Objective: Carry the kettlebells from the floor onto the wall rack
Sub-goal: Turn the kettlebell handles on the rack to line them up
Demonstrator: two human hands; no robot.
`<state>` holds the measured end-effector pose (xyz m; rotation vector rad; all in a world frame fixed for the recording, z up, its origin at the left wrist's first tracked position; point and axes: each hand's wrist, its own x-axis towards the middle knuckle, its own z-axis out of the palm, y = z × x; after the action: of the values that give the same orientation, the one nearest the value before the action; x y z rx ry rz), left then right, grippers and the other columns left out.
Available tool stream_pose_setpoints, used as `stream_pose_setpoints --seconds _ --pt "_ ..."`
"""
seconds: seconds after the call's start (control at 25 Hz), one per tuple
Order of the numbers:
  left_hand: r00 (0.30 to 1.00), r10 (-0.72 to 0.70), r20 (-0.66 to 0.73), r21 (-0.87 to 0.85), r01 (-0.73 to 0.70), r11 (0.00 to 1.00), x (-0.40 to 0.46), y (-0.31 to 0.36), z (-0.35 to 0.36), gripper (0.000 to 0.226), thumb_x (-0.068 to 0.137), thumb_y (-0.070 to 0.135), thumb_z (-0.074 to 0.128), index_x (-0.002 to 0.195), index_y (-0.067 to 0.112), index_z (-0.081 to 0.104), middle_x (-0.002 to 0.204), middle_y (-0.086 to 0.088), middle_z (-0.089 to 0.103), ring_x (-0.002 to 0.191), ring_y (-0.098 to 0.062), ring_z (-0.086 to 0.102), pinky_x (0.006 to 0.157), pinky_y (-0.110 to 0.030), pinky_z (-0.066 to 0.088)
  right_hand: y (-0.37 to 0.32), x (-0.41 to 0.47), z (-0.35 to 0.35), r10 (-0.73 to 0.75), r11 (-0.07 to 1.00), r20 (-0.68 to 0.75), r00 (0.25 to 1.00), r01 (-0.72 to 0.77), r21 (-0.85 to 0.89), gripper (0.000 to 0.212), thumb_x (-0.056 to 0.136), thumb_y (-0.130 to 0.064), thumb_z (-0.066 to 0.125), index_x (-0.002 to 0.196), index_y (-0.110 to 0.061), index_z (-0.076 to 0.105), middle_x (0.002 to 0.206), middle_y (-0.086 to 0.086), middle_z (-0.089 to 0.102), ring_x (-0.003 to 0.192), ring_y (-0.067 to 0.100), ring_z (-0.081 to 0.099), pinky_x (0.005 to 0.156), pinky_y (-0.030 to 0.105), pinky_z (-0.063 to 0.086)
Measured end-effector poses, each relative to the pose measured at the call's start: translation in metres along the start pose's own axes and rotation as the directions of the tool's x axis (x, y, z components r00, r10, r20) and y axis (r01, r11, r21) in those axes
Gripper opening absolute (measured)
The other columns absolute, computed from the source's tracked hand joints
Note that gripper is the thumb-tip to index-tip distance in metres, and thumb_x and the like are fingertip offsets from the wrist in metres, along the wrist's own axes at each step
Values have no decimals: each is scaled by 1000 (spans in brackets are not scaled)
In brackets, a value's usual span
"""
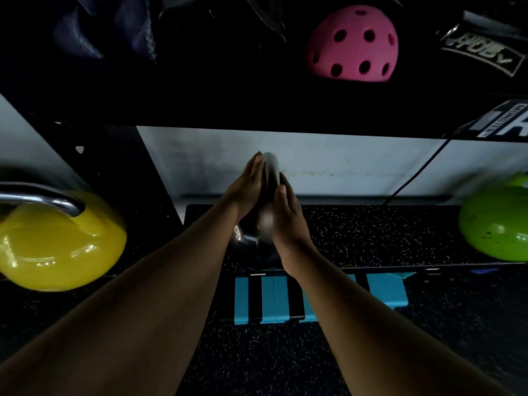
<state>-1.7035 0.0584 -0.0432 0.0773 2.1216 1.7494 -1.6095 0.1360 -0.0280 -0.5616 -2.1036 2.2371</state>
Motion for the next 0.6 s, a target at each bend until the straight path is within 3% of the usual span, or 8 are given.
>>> stream_pose_setpoints --seconds 0.32,0.44,0.52,0.6 --pt "1000 -4 -12 56 5 998 -3 2 -1 54 101 56 17 153 41 18 163 -8 20 146 -30 25 113 -39 23 5 2 -1 -5 1000 16 1000 5 -16 45 105 -45 25 150 -42 30 129 18 62 76 15 63 62 27 52" --pt "1000 -30 -9 159 31 987 6 2 -7 55 100 58 16 152 42 19 161 -10 24 144 -32 29 115 -41 23 0 0 -1 6 1000 32 999 -5 -29 45 106 -42 24 150 -40 29 131 18 61 82 18 65 60 25 54" --pt "999 -12 31 284 3 959 10 3 -13 57 99 58 16 153 40 18 162 -6 23 145 -30 27 118 -47 21 -5 2 -3 19 996 37 999 -15 -89 45 106 -41 24 150 -39 30 137 15 56 105 25 63 74 30 58" --pt "995 61 84 441 -92 893 9 4 -21 56 101 54 18 154 34 20 162 -3 23 146 -27 27 118 -37 18 -10 1 -6 23 980 38 999 -15 -199 44 106 -40 24 149 -36 33 139 10 55 120 26 57 96 39 51"
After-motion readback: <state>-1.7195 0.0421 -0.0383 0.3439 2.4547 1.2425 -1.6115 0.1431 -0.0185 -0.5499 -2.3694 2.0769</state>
